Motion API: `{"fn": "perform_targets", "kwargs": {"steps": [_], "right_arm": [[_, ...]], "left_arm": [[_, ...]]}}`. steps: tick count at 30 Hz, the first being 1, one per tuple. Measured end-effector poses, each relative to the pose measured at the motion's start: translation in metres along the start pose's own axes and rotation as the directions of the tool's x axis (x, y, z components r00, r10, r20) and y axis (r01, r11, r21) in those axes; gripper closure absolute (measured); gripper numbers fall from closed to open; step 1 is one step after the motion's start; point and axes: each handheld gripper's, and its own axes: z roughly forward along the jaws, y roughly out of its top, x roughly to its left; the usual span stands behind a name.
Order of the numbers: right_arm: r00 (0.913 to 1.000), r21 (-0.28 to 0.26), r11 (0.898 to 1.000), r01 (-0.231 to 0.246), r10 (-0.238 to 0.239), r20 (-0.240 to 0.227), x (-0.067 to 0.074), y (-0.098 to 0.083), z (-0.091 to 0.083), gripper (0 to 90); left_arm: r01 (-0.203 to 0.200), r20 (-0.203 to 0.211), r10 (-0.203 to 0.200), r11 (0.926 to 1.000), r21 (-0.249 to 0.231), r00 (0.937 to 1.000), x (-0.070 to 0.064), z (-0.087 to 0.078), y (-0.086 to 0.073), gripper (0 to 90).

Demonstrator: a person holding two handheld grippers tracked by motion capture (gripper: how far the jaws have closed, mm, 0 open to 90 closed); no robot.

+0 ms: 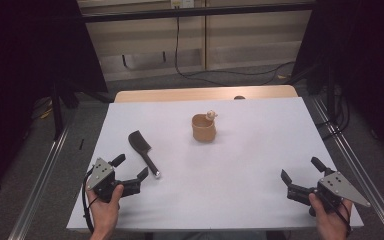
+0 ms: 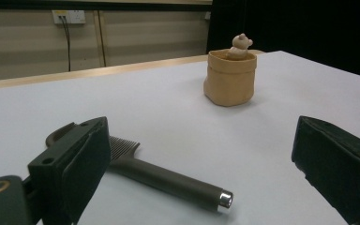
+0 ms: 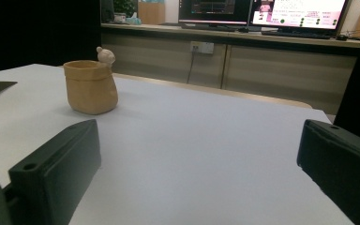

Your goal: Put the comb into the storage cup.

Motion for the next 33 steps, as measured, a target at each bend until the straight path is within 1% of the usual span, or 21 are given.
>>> {"fn": "perform_targets", "kwargs": {"steps": [2, 3, 5, 7, 9, 10, 11, 15, 16, 17, 19, 20, 23, 25, 26, 27, 28, 29, 31, 32, 33], "right_arm": [[1.0000, -0.002, 1.000, -0.003, 0.003, -0.003, 0.000, 0.000, 0.000, 0.0], [1.0000, -0.007, 1.000, -0.004, 0.004, -0.003, 0.000, 0.000, -0.001, 0.0], [1.0000, -0.008, 1.000, -0.002, 0.002, -0.006, 0.000, 0.000, 0.000, 0.0], [1.0000, -0.005, 1.000, -0.002, 0.002, -0.007, 0.001, 0.000, 0.000, 0.0], [1.0000, -0.007, 1.000, 0.000, 0.000, -0.009, 0.001, 0.000, 0.000, 0.0], [1.0000, -0.006, 1.000, 0.000, 0.000, -0.010, 0.001, 0.000, 0.000, 0.0], [0.9999, -0.005, 1.000, -0.001, 0.000, -0.010, 0.001, 0.000, 0.000, 0.0], [0.9999, -0.005, 1.000, 0.000, 0.000, -0.011, 0.001, 0.000, 0.001, 0.0], [0.9999, -0.006, 1.000, 0.000, 0.000, -0.013, 0.001, 0.000, 0.001, 0.0], [0.9999, -0.005, 1.000, 0.001, -0.001, -0.013, 0.001, 0.000, 0.001, 0.0], [0.9999, -0.004, 1.000, 0.004, -0.004, -0.012, 0.002, 0.000, 0.001, 0.0], [0.9999, -0.003, 1.000, 0.006, -0.007, -0.012, 0.002, 0.000, 0.001, 0.0], [0.9998, -0.003, 1.000, 0.009, -0.010, -0.016, 0.003, 0.000, 0.001, 0.0], [0.9997, -0.003, 1.000, 0.010, -0.011, -0.021, 0.003, 0.000, 0.001, 0.0], [0.9997, 0.000, 1.000, 0.011, -0.011, -0.020, 0.003, 0.000, 0.001, 0.0], [0.9997, -0.002, 1.000, 0.011, -0.011, -0.021, 0.003, 0.000, 0.002, 0.0], [0.9997, -0.002, 1.000, 0.010, -0.010, -0.021, 0.003, 0.000, 0.002, 0.0], [0.9997, -0.003, 1.000, 0.011, -0.011, -0.021, 0.003, 0.000, 0.002, 0.0], [0.9997, -0.003, 1.000, 0.010, -0.010, -0.023, 0.003, 0.000, 0.002, 0.0], [0.9997, 0.000, 1.000, 0.011, -0.011, -0.022, 0.003, 0.000, 0.002, 0.0], [0.9997, 0.000, 1.000, 0.012, -0.012, -0.022, 0.003, 0.000, 0.002, 0.0]], "left_arm": [[-0.013, 0.002, 0.013, 0.9999, 0.010, 0.9999, 0.001, 0.004, 0.004, 5.2], [-0.006, -0.005, 0.006, 0.9999, 0.013, 1.0000, 0.001, 0.006, 0.005, 4.9], [-0.017, -0.010, 0.018, 0.9994, 0.029, 0.9998, 0.001, 0.011, 0.008, 4.6], [-0.020, 0.002, 0.020, 0.9989, 0.042, 0.9998, 0.001, 0.015, 0.010, 4.6], [-0.037, 0.003, 0.037, 0.9978, 0.055, 0.9993, 0.002, 0.017, 0.011, 4.6], [-0.037, 0.003, 0.037, 0.9978, 0.055, 0.9993, 0.002, 0.017, 0.011, 4.6], [-0.032, -0.011, 0.033, 0.9980, 0.054, 0.9994, 0.003, 0.018, 0.012, 4.6], [-0.012, -0.009, 0.013, 0.9982, 0.058, 0.9999, 0.008, 0.021, 0.014, 4.6], [-0.008, -0.031, 0.010, 0.9985, 0.055, 0.9995, 0.011, 0.023, 0.015, 4.6], [-0.003, -0.019, 0.004, 0.9980, 0.063, 0.9998, 0.012, 0.024, 0.015, 4.6], [0.028, 0.000, -0.028, 0.9969, 0.074, 0.9996, 0.015, 0.026, 0.016, 4.5], [0.035, 0.012, -0.036, 0.9957, 0.086, 0.9993, 0.017, 0.027, 0.016, 4.5], [0.037, 0.020, -0.040, 0.9937, 0.106, 0.9990, 0.019, 0.029, 0.019, 4.4], [0.047, 0.036, -0.052, 0.9903, 0.131, 0.9980, 0.021, 0.031, 0.022, 4.1], [0.047, 0.030, -0.052, 0.9899, 0.133, 0.9982, 0.022, 0.031, 0.023, 4.1], [0.029, 0.017, -0.031, 0.9887, 0.147, 0.9994, 0.023, 0.031, 0.025, 4.2], [0.029, 0.017, -0.031, 0.9887, 0.147, 0.9994, 0.023, 0.031, 0.025, 4.0], [0.016, 0.008, -0.017, 0.9841, 0.177, 0.9998, 0.024, 0.034, 0.028, 3.5], [0.025, 0.003, -0.026, 0.9802, 0.196, 0.9997, 0.025, 0.037, 0.030, 3.9], [0.025, 0.003, -0.026, 0.9802, 0.196, 0.9997, 0.025, 0.037, 0.030, 3.6], [0.025, 0.007, -0.027, 0.9732, 0.228, 0.9996, 0.025, 0.041, 0.031, 3.9]]}}
